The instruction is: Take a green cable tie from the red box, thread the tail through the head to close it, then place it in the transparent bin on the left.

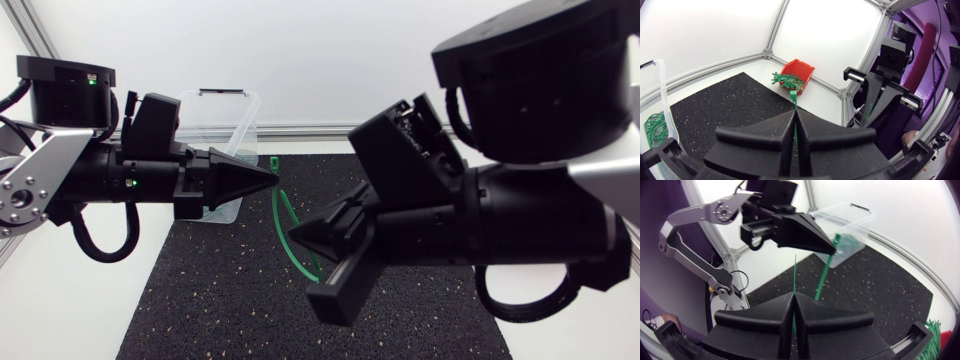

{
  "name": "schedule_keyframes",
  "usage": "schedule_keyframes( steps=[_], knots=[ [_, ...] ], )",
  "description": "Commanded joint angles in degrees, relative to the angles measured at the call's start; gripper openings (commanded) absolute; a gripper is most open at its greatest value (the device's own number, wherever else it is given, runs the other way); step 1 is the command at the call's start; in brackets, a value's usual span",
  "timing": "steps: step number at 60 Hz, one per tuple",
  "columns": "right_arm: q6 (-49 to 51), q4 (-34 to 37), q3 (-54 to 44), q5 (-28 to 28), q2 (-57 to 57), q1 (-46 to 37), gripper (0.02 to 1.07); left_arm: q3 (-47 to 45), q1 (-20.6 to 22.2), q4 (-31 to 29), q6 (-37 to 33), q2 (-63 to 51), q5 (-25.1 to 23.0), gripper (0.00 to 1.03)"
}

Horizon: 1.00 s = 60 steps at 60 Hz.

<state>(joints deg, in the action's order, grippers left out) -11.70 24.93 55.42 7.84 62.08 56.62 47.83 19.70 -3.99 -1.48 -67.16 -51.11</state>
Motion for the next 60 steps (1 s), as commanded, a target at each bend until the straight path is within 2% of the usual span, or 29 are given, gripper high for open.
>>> schedule_keyframes(
  steps=[1,7,13,20,26,30,39,45,50,60],
  knots=[
    [-3.1,2.0,0.9,-2.1,1.8,-0.5,0.06,-1.5,0.5,0.5,0.4,-0.3,-0.6,0.03],
    [-3.5,2.7,1.8,-0.6,3.0,-0.3,0.06,-1.7,0.6,0.5,0.4,-0.1,-0.6,0.03],
    [-7.5,3.7,1.6,3.3,3.4,-0.7,0.06,-1.8,0.7,0.5,0.3,0.2,-0.6,0.03],
    [-17.0,6.4,1.9,14.7,4.4,-5.7,0.06,-2.0,0.8,0.7,0.2,0.3,-0.6,0.03],
    [-17.7,7.3,3.3,17.9,4.7,-7.7,0.07,-2.6,0.7,1.8,0.2,0.4,-0.6,0.03],
    [-17.7,10.9,4.8,21.5,5.6,-8.5,0.07,-2.7,0.4,2.1,0.2,0.4,-0.6,0.03],
    [-25.0,11.0,5.1,25.0,4.1,-8.2,0.07,-2.9,0.6,2.6,0.3,0.1,-0.7,0.03],
    [-25.6,13.6,7.4,28.6,4.8,-7.6,0.07,-3.0,0.7,2.8,0.3,-0.1,-0.7,0.03],
    [-29.3,10.5,7.1,29.3,5.5,-8.4,0.07,-3.1,0.7,3.2,0.3,-0.3,-0.7,0.03],
    [-30.8,10.1,7.4,29.6,7.7,-9.2,0.06,-4.0,0.7,4.3,0.2,-0.3,-0.7,0.03]
  ],
)
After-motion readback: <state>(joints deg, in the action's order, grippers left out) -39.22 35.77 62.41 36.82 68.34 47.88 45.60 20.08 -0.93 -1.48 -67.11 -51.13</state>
